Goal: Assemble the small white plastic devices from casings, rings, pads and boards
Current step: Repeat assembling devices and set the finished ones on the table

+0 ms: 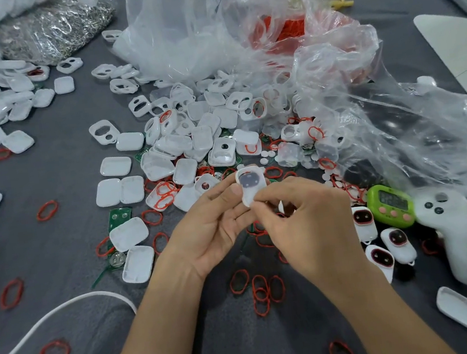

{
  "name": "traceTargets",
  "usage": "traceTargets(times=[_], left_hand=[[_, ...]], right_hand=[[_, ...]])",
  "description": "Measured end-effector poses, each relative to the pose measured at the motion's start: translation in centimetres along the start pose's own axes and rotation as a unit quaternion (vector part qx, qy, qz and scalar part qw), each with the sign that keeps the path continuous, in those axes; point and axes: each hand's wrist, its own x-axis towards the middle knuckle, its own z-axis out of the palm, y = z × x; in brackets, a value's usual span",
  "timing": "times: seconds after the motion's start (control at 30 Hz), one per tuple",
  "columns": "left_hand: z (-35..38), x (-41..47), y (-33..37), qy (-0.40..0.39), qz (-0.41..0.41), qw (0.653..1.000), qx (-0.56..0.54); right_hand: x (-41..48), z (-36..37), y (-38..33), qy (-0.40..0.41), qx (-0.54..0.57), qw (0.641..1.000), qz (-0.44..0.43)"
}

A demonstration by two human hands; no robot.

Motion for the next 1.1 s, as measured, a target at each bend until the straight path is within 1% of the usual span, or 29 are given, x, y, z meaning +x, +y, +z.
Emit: traceTargets(times=[0.07,0.23,0.37,0.47,0.57,0.7,0.97,1.03,1.1], left_hand=[[0.0,0.0,0.0,0.002,0.002,1.000,0.005],[0.0,-0.1,0.0,0.012,0.001,1.000,-0.003],[0.1,-0.2,0.2,0.016,-0.008,1.000,-0.020],[0.2,-0.2,0.2,0.011,-0.006,1.000,0.001],[0.2,-0.2,0.1,-0.001,-0.006,1.000,0.007],[0.3,-0.3,0.2,0.005,-0.004,1.000,0.010],[0.4,-0.3,0.2,0.018,-0.003,1.000,-0.001],[0.3,-0.3,0.2,0.019,-0.002,1.000,-0.003],[0.4,-0.4,0.2,0.018,-0.001,1.000,-0.004]], right_hand=[[0.0,-0.1,0.0,-0.001,0.005,1.000,0.010],[-0.2,0.2,-0.3,0.025,0.019,0.999,0.010],[-0.8,0.2,-0.1,0.044,0.021,0.999,-0.016],[-0.6,-0.3,0.4,0.073,0.030,0.996,-0.050],[0.1,-0.4,1.0,0.036,0.000,0.994,-0.103],[0.3,-0.3,1.4,-0.016,-0.018,0.994,-0.110],[-1.5,0.4,1.0,-0.059,0.012,0.997,-0.055],[-1.7,0.5,0.9,-0.059,0.045,0.996,-0.040],[-1.7,0.3,0.9,-0.037,0.114,0.993,-0.013]])
